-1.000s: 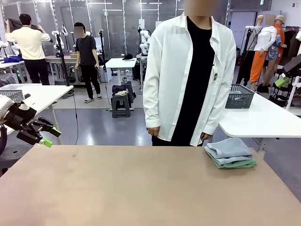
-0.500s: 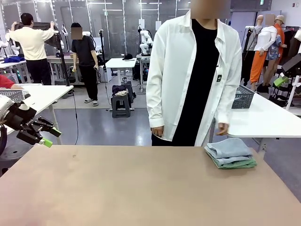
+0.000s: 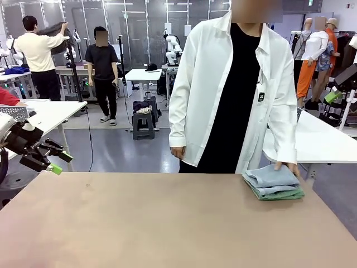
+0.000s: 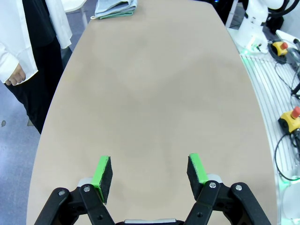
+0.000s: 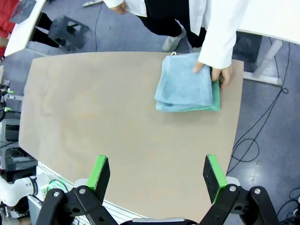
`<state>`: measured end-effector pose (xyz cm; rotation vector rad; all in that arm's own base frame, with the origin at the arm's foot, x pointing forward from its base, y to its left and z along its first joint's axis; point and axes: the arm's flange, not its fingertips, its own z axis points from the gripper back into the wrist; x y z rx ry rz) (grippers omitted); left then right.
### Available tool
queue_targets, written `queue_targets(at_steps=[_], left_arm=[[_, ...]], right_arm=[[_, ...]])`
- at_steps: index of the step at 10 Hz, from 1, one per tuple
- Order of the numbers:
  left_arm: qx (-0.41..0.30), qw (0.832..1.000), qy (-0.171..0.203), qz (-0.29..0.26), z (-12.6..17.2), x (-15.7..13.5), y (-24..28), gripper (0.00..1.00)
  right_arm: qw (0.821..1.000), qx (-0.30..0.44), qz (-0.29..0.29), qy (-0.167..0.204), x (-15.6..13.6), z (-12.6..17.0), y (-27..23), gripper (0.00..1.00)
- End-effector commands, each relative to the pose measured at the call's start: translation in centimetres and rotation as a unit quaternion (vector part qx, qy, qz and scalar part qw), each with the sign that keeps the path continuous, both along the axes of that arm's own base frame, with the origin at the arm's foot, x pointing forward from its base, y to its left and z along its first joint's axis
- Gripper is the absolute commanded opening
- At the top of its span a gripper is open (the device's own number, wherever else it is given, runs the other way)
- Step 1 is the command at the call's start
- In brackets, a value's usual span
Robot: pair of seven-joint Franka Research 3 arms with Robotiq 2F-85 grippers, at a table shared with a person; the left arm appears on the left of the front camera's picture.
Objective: Fold the towels and place them in the basket.
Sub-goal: Stack the folded Towel with hook on the right side of the table.
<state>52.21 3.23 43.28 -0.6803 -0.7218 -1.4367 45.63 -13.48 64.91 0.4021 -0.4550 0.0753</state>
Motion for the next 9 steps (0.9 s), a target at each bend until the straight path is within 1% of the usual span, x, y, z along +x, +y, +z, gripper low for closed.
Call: queue_targets(at_steps=[1, 9], left_arm=[[0.001, 1.000, -0.002, 0.001, 0.18, -0.24, -0.09, 0.81], [0.001, 1.000, -0.002, 0.001, 0.18, -0.24, -0.09, 0.81]], right_arm=[[1.000, -0.003, -0.003, 0.009, 0.14, 0.20, 0.04, 1.00], [1.000, -0.003, -0.003, 0.009, 0.14, 0.20, 0.04, 1.00]])
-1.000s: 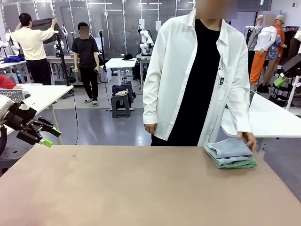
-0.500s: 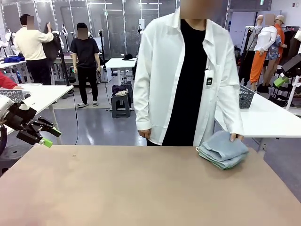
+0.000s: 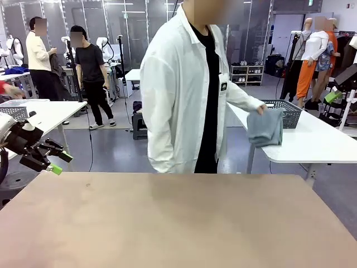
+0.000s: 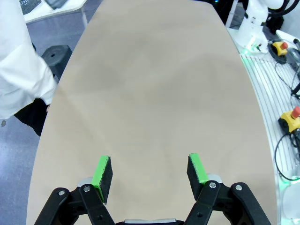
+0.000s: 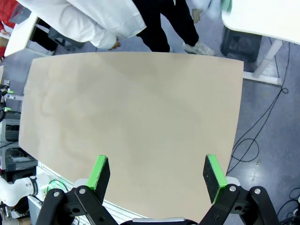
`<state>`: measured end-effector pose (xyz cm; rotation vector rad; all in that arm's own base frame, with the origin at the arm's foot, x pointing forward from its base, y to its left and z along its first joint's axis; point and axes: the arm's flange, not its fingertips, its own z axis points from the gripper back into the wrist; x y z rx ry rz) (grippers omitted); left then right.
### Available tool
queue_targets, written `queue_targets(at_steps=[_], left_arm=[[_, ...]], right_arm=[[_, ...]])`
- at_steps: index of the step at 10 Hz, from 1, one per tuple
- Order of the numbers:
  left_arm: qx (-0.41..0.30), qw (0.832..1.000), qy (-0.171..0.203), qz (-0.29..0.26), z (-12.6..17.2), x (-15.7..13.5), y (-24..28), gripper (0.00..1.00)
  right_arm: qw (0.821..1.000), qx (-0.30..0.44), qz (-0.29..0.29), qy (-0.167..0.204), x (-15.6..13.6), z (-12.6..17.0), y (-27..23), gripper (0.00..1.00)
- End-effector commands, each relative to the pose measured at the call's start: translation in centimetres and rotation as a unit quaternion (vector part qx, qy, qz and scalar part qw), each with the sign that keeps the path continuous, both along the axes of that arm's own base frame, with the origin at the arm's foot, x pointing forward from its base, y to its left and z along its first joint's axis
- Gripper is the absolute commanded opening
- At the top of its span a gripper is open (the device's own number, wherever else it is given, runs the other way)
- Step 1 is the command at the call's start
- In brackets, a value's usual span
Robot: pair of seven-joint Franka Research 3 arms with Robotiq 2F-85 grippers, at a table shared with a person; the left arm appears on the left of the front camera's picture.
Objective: Fold the towels and place them in the basket.
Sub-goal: Stack the folded Towel with hook on the right side of the table.
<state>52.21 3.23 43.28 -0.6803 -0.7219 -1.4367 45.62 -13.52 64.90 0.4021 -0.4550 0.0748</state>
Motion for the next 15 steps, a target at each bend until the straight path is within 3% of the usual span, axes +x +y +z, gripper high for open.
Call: queue_targets(at_steps=[1, 15], left_arm=[[0.001, 1.000, -0.002, 0.001, 0.18, -0.24, -0.09, 0.81], [0.001, 1.000, -0.002, 0.001, 0.18, -0.24, -0.09, 0.81]], right_arm=[[1.000, -0.003, -0.002, 0.009, 0.14, 0.21, 0.08, 1.00], [1.000, -0.003, -0.002, 0.009, 0.14, 0.21, 0.08, 1.00]])
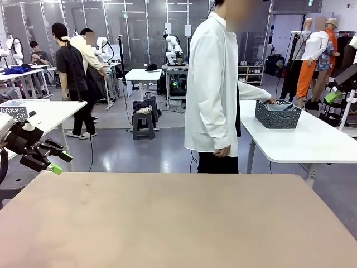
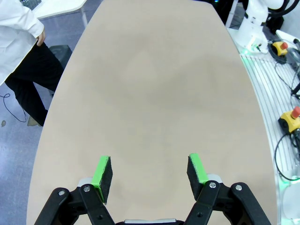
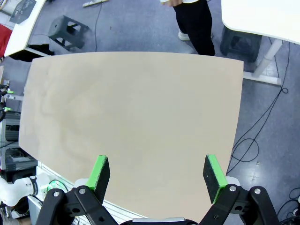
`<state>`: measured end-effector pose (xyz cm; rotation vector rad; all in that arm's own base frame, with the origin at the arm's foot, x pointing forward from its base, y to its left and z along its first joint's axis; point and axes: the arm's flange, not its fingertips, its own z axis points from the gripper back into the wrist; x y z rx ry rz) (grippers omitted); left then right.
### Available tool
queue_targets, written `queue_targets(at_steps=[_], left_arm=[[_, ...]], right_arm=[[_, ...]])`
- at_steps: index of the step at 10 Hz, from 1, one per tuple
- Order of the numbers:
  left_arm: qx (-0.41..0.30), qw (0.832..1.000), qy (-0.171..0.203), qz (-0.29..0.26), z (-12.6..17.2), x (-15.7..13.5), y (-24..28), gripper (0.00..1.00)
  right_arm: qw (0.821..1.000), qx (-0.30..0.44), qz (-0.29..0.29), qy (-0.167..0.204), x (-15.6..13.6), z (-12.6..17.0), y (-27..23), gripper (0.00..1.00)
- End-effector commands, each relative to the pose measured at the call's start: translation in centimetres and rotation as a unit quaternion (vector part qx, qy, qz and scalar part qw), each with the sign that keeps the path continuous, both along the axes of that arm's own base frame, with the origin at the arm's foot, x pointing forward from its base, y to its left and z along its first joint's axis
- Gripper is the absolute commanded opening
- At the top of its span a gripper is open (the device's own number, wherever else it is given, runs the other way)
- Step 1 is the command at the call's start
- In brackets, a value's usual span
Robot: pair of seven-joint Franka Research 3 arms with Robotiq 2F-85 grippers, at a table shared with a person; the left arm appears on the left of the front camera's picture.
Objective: Fold the towels and place them in the basket.
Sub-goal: Stack the folded Towel with hook on the right side of the table.
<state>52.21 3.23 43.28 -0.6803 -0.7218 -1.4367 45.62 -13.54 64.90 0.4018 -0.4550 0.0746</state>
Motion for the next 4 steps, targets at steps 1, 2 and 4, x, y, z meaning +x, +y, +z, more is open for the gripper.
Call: queue_targets(at_steps=[1, 2, 4], left_arm=[[0.001, 1.000, -0.002, 0.001, 0.18, -0.24, -0.09, 0.81], [0.001, 1.000, -0.002, 0.001, 0.18, -0.24, -0.09, 0.81], [0.001, 1.000, -0.002, 0.001, 0.18, -0.24, -0.09, 0.81]], right_arm=[[1.000, -0.003, -0.002, 0.009, 0.15, 0.21, 0.10, 1.00], [1.000, -0.003, -0.002, 0.009, 0.15, 0.21, 0.10, 1.00], [1.000, -0.003, -0.002, 0.009, 0.15, 0.21, 0.10, 1.00]])
